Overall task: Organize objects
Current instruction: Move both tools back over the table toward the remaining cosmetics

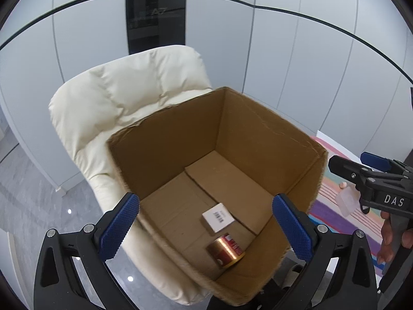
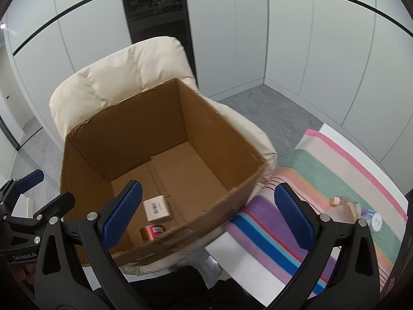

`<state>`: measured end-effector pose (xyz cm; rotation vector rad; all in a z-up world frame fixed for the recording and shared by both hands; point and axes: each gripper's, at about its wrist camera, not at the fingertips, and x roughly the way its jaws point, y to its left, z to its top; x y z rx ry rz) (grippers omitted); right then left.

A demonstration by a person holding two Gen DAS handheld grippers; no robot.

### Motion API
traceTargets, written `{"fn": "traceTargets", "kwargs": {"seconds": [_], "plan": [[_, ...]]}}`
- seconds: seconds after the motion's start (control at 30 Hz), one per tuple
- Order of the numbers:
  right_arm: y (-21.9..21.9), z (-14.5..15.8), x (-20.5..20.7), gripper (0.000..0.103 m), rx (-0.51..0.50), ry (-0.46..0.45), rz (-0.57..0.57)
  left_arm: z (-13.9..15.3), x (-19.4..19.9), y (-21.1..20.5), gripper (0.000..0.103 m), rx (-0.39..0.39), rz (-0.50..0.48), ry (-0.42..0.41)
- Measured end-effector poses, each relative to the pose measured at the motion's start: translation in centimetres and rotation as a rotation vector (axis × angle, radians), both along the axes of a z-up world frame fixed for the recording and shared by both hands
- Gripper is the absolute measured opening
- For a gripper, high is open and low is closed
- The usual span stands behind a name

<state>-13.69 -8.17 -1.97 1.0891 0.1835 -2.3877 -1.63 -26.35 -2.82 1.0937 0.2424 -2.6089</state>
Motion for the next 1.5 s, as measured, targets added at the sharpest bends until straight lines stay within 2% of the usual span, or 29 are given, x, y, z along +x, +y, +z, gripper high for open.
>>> {"fn": "traceTargets", "kwargs": {"seconds": [0.77,1.5], "plan": [[11.2,-1.1,-1.4,0.103,0.017,-0.018,-0.184,-0.3,-5.9,7.6,0.103,0.031,-0.142,-0.004],[24.1,-1.2,0.0,0.103,0.013,-0.032,-0.382,0.1,-10.0,18.5,0.103,0.001,-0.331,0.018]]}}
